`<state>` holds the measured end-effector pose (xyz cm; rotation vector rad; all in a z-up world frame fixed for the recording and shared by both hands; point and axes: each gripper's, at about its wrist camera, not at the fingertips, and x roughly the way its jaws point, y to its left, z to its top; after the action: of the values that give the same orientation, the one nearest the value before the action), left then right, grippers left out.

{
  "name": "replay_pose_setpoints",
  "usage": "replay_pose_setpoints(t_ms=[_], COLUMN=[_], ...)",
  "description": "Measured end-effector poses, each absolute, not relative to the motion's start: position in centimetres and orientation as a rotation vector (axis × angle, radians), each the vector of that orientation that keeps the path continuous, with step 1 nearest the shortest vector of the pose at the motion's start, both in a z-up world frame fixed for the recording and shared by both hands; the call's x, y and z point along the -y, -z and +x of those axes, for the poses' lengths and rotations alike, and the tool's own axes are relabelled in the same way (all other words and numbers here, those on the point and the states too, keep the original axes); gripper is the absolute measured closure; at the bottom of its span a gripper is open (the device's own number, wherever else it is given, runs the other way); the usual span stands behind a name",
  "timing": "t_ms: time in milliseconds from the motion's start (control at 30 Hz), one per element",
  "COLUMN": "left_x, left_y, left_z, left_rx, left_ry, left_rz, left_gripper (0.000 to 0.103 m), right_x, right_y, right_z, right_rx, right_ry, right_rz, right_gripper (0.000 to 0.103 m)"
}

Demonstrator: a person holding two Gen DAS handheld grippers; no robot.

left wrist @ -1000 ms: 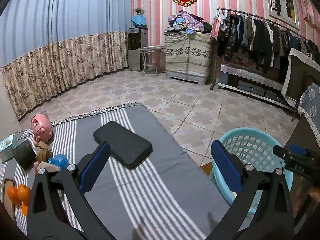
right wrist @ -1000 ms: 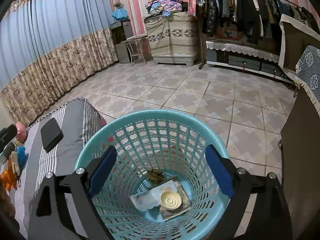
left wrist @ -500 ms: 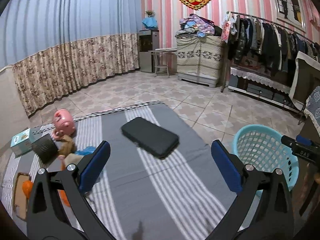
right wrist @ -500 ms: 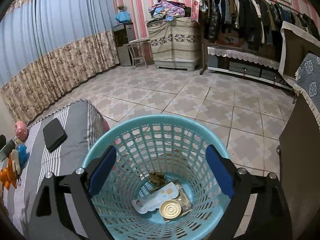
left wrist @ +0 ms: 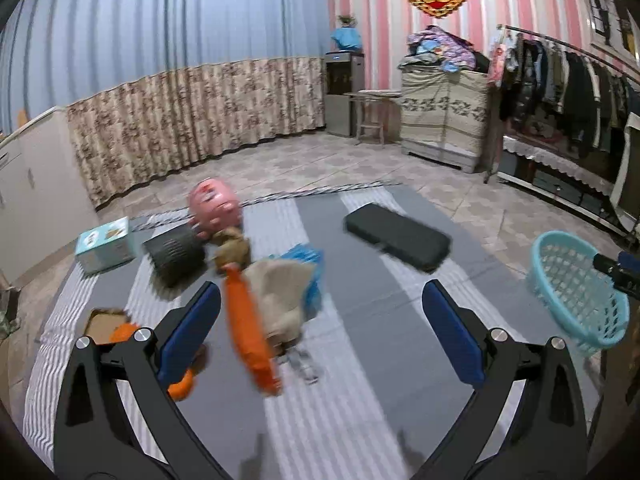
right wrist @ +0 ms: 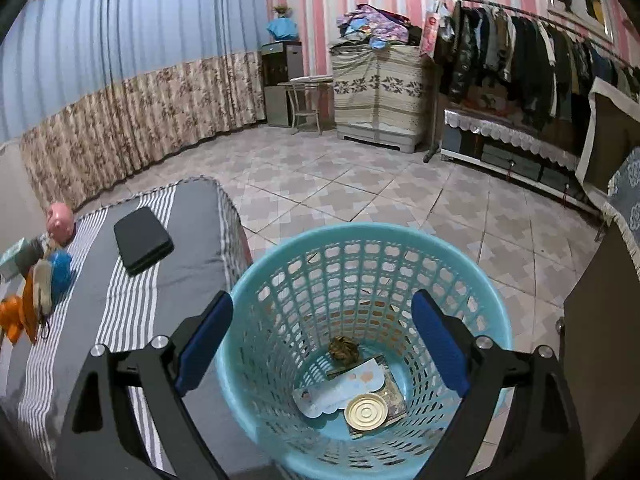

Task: Collect trash
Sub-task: 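Withdraw both open tools from the basket back toward the table, then reach the left tool down to the orange disc beside the oranges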

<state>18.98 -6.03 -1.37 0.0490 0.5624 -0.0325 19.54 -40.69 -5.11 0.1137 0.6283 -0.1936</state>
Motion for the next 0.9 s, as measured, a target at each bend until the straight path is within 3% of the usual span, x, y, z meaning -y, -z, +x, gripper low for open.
replay_pose_setpoints(t_ms=[500, 767, 800, 900], left_x=[-6.6, -9.1, -9.0, -8.7], left_y=[6.5, 7.7, 7.9, 8.6], left_z=[15.7, 16.5, 16.8, 17.8], left_rx=[-0.690, -0.736, -0.748, -0.802], left_ry=[-0.113, -0.094, -0.088, -0.033], left_rz=[-0.018, -0.076, -0.073, -0.067], left_gripper=[0.006, 0.006, 0.007, 0.025], right_x=[31.6, 27.2, 27.0, 26.3], right_y=[6.1, 7.2, 7.3, 7.4], right_z=[20.3, 21.1, 21.2, 21.4], right_rx=[-0.654, -0.700, -0.706, -0.720], right_ry=[0.073, 0.038, 0.039, 0.039], right_rz=[0.132, 0.070, 0.066, 0.066], right_gripper=[0.014, 0.014, 0.014, 0.014])
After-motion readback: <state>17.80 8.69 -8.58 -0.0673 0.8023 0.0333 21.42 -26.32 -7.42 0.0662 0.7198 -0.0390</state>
